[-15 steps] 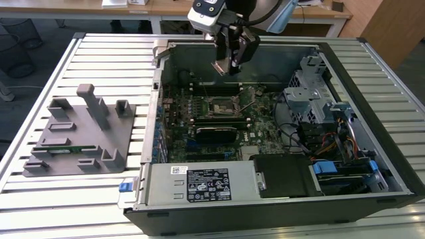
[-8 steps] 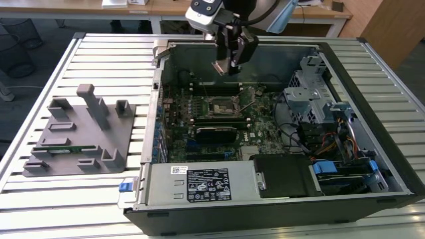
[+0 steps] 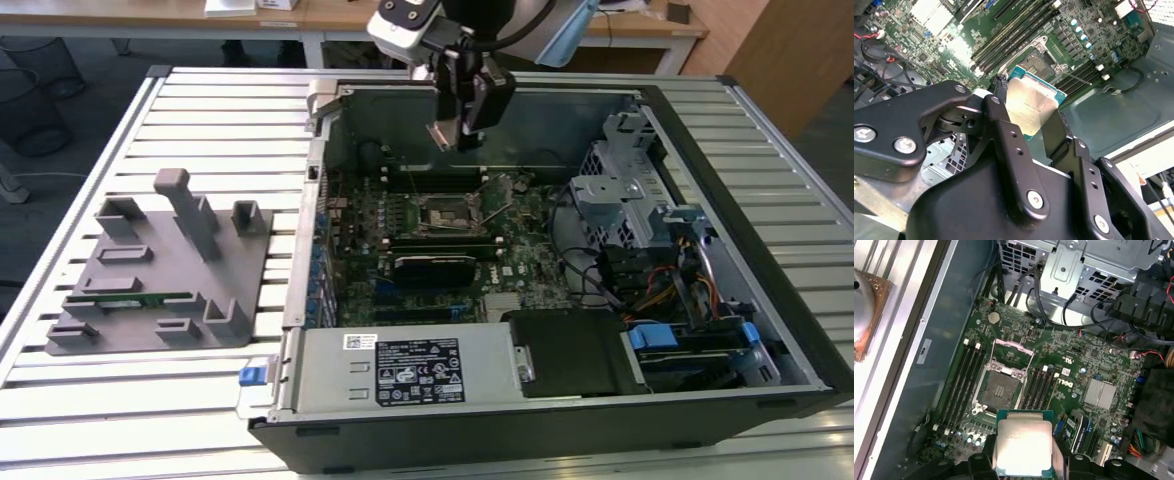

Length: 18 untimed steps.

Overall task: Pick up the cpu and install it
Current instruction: 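Place the cpu into insertion slot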

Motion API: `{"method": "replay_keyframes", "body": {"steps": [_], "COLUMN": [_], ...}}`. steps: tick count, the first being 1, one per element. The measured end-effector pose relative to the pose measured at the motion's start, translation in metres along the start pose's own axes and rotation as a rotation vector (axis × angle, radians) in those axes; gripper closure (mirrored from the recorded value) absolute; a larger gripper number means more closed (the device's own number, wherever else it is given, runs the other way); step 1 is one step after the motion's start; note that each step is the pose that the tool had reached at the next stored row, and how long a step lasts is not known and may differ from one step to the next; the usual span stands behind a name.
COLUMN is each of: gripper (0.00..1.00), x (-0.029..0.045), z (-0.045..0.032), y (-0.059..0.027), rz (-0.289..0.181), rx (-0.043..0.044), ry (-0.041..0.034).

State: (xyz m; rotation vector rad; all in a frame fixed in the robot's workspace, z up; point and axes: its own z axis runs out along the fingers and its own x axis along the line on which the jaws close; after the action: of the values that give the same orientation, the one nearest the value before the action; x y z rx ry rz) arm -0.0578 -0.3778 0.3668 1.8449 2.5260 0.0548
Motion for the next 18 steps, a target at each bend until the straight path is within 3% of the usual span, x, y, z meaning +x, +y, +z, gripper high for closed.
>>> {"method": "replay_keyframes", "body": {"steps": [18], "gripper": [0.47], "x": [0.0003], "z": [0.0005], "y": [0.0001], "rz": [0.135], "rx": [-0.0014], "ry": [-0.0048]}}
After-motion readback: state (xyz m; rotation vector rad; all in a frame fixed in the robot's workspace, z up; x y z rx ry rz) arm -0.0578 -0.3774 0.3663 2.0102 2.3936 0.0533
